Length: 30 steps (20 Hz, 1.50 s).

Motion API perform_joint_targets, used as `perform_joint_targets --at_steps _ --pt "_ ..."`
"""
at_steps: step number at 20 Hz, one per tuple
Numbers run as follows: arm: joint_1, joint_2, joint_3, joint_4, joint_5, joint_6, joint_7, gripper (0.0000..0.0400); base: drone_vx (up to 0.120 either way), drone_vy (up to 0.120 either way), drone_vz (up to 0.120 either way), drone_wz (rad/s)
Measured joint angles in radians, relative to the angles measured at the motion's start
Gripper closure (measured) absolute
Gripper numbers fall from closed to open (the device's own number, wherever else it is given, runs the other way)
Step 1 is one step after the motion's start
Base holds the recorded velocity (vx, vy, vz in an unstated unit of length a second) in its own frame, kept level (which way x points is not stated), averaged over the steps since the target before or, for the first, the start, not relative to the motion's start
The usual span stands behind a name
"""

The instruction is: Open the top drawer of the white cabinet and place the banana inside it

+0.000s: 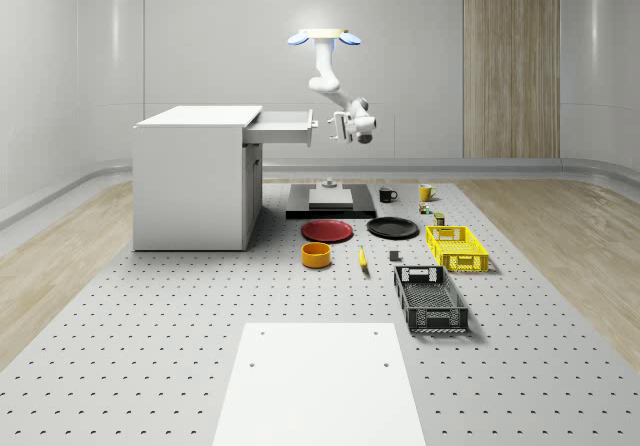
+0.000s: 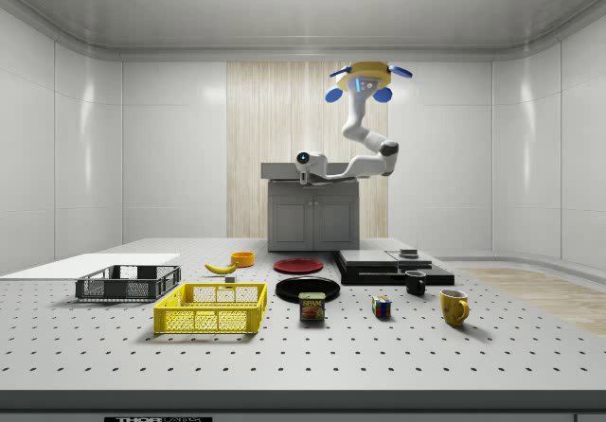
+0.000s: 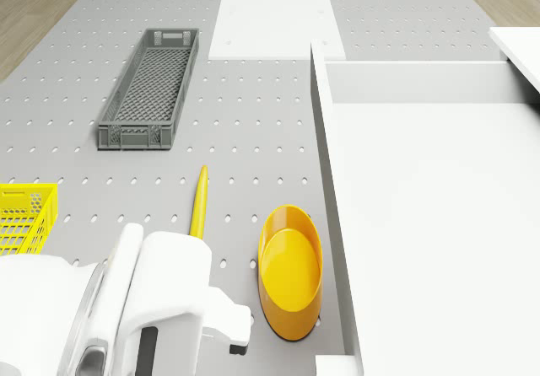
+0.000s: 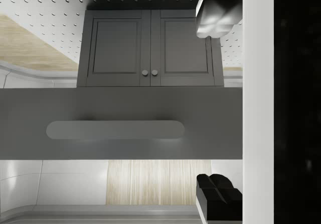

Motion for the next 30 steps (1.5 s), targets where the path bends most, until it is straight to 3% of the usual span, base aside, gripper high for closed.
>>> perform_joint_targets --at_steps 2,5,10,14,20,30 --pt "0.068 -0.101 -0.087 -0.103 0.197 0.032 -0.138 0.0000 0.120 0.120 0.000 0.000" --pt "0.172 -0.222 -0.186 -0.198 0.410 0.018 -0.328 0.0000 0.120 0.120 0.000 0.000" --pt "0.301 -0.340 -0.275 -0.260 0.576 -0.053 -0.522 0.0000 0.120 0.120 0.000 0.000" --pt "0.358 -0.388 -0.304 -0.275 0.624 -0.090 -0.595 0.0000 0.120 0.120 0.000 0.000" --pt "0.396 -0.426 -0.320 -0.282 0.648 -0.111 -0.641 0.0000 0.120 0.120 0.000 0.000" --pt "0.415 -0.458 -0.327 -0.285 0.650 -0.106 -0.662 0.0000 0.120 0.120 -0.120 0.000"
